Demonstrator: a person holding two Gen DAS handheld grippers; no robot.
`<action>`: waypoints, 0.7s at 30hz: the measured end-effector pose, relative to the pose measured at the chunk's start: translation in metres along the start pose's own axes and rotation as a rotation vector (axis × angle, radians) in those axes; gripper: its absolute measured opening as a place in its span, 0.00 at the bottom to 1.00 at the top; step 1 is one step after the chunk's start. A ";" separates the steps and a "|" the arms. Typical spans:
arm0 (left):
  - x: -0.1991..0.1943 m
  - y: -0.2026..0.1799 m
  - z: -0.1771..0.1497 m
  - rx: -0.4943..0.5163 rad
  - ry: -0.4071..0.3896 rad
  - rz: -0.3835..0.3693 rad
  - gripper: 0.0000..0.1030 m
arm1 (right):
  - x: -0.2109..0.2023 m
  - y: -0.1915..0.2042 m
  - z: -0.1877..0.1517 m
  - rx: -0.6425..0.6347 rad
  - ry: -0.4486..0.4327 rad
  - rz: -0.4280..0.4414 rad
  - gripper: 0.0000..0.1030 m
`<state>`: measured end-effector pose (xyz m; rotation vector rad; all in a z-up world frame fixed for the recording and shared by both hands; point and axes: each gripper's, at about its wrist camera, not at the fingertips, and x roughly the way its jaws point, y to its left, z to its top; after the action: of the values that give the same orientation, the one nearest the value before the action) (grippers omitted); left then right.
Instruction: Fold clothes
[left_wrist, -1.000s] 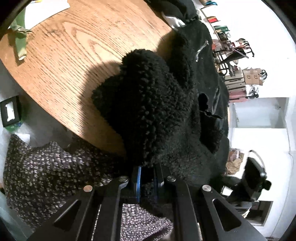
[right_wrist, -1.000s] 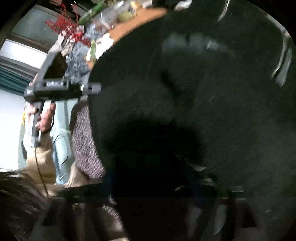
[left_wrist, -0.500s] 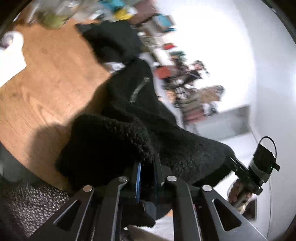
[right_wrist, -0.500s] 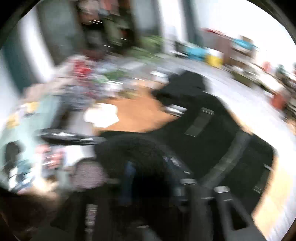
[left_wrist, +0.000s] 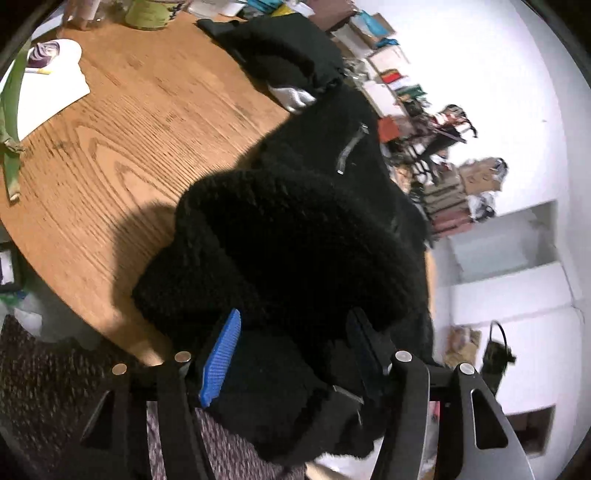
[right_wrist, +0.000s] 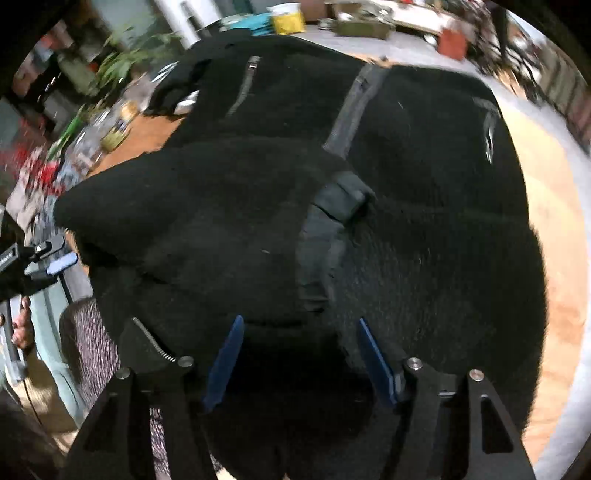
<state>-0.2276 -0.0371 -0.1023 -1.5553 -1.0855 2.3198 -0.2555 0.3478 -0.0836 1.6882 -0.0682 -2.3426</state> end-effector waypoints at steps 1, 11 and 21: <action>0.008 0.002 0.005 -0.019 -0.007 0.060 0.59 | 0.008 -0.005 -0.009 0.016 0.017 0.026 0.65; 0.059 -0.002 0.024 0.090 0.018 0.285 0.20 | 0.052 0.016 0.008 -0.100 0.073 0.023 0.28; -0.001 0.006 0.015 0.172 0.099 0.199 0.08 | -0.081 -0.070 0.008 0.140 -0.244 0.315 0.16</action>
<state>-0.2388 -0.0489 -0.1022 -1.7590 -0.7181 2.3561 -0.2515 0.4336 -0.0193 1.3230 -0.5150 -2.3281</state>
